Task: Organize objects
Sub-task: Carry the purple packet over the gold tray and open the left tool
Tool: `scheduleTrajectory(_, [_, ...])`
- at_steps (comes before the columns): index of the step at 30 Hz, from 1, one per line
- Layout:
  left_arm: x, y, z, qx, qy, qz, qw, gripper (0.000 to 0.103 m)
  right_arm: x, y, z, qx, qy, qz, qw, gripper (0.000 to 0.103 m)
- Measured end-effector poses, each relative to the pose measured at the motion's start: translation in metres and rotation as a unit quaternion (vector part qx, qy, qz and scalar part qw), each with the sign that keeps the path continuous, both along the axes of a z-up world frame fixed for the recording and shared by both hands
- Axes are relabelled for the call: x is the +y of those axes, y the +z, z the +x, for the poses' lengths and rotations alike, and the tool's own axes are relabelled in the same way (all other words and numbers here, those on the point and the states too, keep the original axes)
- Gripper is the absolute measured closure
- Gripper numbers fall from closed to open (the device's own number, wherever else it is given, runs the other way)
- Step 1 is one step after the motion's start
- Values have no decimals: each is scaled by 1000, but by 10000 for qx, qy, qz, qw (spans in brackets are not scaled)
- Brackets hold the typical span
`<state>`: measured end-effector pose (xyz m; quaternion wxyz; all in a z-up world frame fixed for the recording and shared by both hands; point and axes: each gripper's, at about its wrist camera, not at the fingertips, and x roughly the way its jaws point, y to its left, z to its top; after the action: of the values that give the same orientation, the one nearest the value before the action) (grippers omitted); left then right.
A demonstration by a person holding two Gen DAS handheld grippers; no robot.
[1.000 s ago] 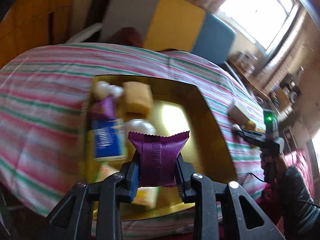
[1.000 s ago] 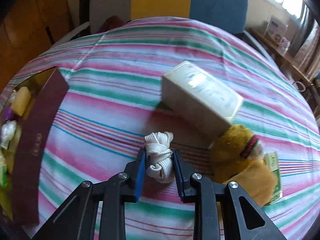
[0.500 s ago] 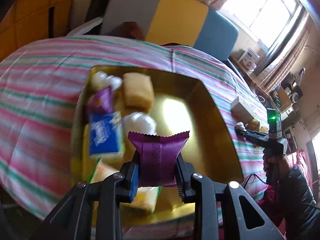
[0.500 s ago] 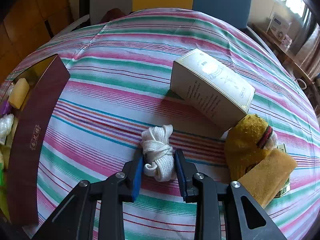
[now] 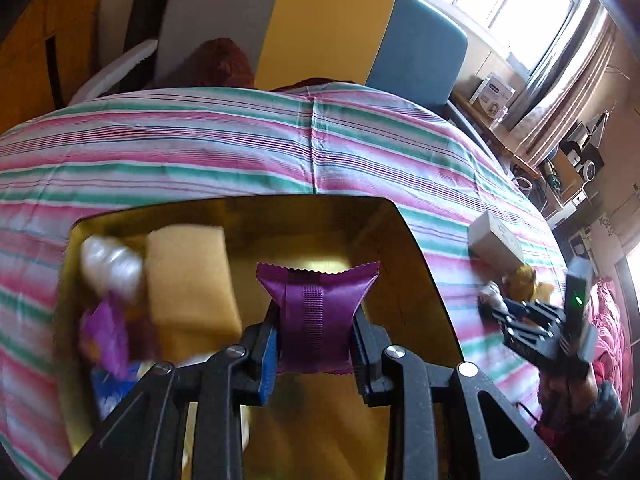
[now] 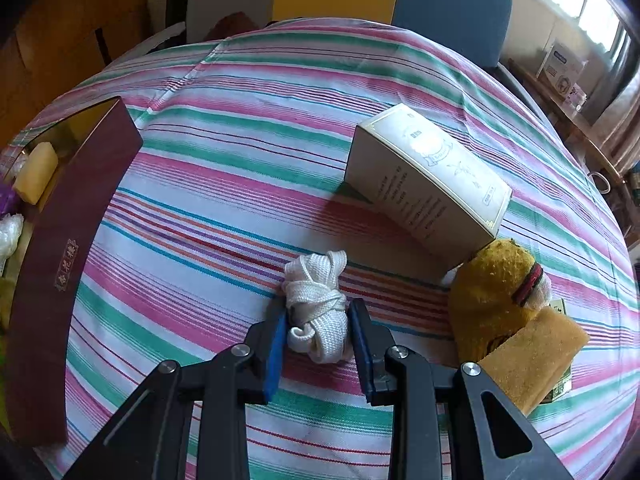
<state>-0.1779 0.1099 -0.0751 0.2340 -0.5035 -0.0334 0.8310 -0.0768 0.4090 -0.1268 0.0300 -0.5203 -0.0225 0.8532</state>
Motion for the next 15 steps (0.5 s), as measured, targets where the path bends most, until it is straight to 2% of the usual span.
scheduleTrajectory(4, [10, -20, -31, -181, 146, -265, 9994, 72, 1, 0, -1, -7, 11, -13, 10000, 73])
scheduleTrajectory(8, [10, -36, -55, -265, 356, -463, 9979, 65, 2, 0, -2, -6, 26, -6, 10000, 73])
scheduleTrajectory(15, [6, -31, -53, -257, 402, -543, 9974, 60, 3, -1, -3, 4, 8, -73, 10000, 73])
